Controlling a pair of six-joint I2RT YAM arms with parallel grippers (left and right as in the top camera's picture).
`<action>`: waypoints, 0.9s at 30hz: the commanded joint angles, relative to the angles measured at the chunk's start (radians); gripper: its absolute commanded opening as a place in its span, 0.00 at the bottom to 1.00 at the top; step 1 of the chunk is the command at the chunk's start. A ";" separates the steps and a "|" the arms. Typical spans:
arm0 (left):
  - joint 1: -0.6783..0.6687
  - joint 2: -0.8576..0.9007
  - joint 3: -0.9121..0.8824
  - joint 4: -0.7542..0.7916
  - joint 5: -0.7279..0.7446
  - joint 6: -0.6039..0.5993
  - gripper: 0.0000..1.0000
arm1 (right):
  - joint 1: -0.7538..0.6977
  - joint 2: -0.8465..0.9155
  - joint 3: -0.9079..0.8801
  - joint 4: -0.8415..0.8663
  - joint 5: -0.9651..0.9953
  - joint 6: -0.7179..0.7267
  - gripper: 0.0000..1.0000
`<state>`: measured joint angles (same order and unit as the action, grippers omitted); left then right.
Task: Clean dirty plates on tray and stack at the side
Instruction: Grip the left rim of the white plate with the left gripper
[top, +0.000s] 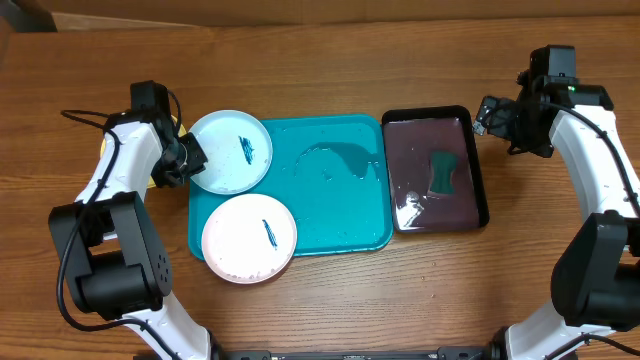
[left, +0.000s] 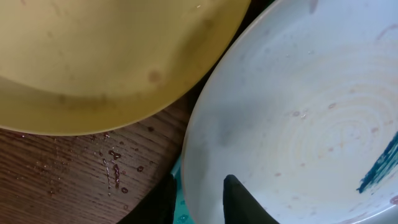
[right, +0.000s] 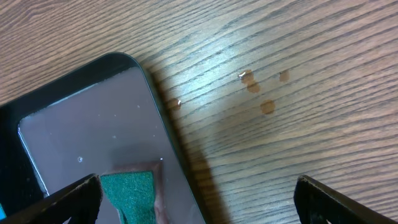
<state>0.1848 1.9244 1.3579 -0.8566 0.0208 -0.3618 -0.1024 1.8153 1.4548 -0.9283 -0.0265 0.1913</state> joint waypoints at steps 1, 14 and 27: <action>0.005 -0.015 -0.008 0.008 -0.013 0.007 0.24 | 0.002 -0.010 0.008 0.003 -0.001 0.010 1.00; 0.004 -0.015 -0.033 0.064 -0.053 0.006 0.12 | 0.002 -0.010 0.008 0.003 -0.001 0.010 1.00; -0.012 -0.015 -0.046 0.088 0.131 0.003 0.04 | 0.002 -0.010 0.008 0.003 -0.001 0.010 1.00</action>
<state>0.1844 1.9244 1.3224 -0.7773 0.0330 -0.3630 -0.1024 1.8153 1.4548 -0.9287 -0.0261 0.1913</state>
